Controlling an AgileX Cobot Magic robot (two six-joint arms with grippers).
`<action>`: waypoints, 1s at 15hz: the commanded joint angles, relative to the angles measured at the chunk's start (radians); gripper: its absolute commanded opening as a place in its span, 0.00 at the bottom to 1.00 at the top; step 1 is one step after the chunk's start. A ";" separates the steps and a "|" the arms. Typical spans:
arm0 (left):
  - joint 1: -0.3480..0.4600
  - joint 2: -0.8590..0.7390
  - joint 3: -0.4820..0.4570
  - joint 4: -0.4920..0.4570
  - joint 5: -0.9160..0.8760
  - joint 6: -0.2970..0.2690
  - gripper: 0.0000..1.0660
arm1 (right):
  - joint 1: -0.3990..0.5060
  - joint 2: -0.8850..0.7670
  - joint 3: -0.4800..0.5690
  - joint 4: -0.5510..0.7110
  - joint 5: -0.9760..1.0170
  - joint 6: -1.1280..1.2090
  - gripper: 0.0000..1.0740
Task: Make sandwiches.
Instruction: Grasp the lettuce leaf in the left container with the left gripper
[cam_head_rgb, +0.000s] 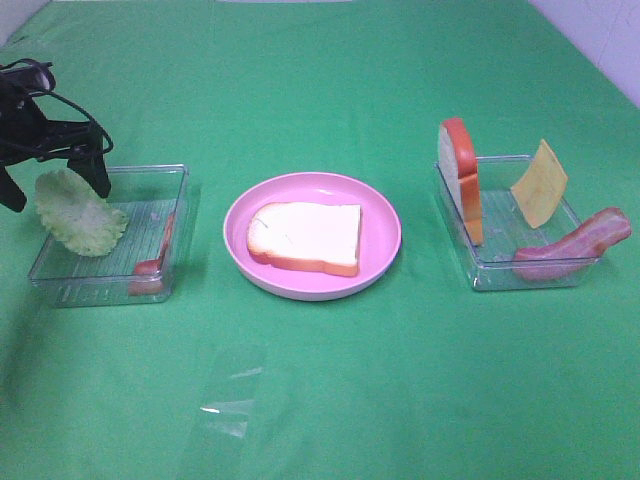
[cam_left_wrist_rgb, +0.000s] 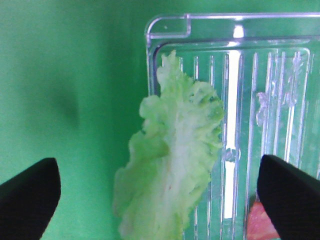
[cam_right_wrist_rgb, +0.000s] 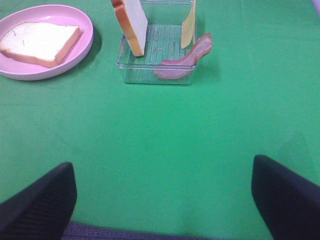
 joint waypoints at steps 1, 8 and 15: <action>-0.002 0.001 0.006 -0.009 0.000 0.005 0.80 | -0.006 -0.026 0.004 -0.009 -0.004 0.006 0.86; -0.002 -0.007 0.001 -0.026 0.001 -0.008 0.00 | -0.006 -0.026 0.004 -0.009 -0.004 0.006 0.86; -0.002 -0.007 -0.024 -0.050 0.033 -0.062 0.00 | -0.006 -0.026 0.004 -0.009 -0.004 0.006 0.86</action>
